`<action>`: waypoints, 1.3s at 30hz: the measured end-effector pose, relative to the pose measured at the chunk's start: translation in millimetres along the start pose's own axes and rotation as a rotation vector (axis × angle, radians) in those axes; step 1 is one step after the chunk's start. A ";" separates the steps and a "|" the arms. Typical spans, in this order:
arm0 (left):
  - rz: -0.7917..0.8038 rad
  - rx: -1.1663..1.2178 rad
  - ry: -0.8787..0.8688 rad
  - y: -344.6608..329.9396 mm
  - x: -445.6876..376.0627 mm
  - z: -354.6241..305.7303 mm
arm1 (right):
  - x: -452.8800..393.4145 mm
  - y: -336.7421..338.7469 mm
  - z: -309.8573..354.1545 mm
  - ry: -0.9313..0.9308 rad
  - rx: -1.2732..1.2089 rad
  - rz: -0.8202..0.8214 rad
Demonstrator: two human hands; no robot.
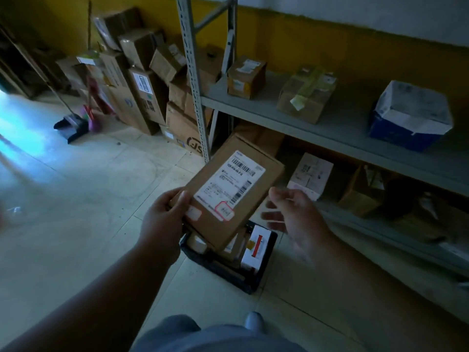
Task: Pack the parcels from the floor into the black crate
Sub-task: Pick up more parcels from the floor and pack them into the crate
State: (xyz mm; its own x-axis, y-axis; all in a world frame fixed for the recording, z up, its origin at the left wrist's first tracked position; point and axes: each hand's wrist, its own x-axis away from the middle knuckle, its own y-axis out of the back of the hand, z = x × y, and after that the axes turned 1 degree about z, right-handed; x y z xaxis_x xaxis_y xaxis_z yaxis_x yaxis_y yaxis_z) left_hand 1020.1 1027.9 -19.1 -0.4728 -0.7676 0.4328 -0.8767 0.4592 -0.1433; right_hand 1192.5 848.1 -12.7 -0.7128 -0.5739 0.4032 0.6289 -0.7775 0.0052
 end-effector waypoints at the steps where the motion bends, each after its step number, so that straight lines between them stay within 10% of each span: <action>1: 0.017 -0.015 0.023 -5.9 -2.0 2.3 | -3.5 -7.9 -4.8 -0.034 -0.058 0.025; 9: 0.444 -0.588 0.110 -10.4 -72.1 -26.7 | -69.5 -67.9 2.3 -0.027 -0.045 -0.136; 19: 0.731 -0.752 0.042 31.6 -217.1 -9.7 | -140.0 -171.9 -49.4 -0.257 0.078 -0.491; 26: 0.714 -0.918 0.253 35.3 -281.6 124.8 | -179.2 -190.3 -178.2 -0.571 0.187 -0.549; 30: 0.626 -1.380 0.094 31.8 -328.4 231.6 | -228.5 -169.0 -278.4 -0.724 0.305 -0.504; 34: 0.693 -1.440 0.281 23.3 -364.4 326.5 | -279.4 -148.6 -375.7 -0.809 0.398 -0.462; 39: 0.938 -1.655 0.049 29.7 -408.5 419.2 | -336.8 -130.8 -467.5 -0.857 0.415 -0.421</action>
State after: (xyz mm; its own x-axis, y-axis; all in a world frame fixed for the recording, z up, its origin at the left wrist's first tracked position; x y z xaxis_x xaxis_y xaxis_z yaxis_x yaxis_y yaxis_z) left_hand 1150.0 1167.6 -573.2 -0.6500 -0.0541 0.7580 0.5909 0.5912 0.5489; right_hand 1205.1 1022.8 -577.0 -0.5420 0.2245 0.8099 0.5537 -0.6295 0.5450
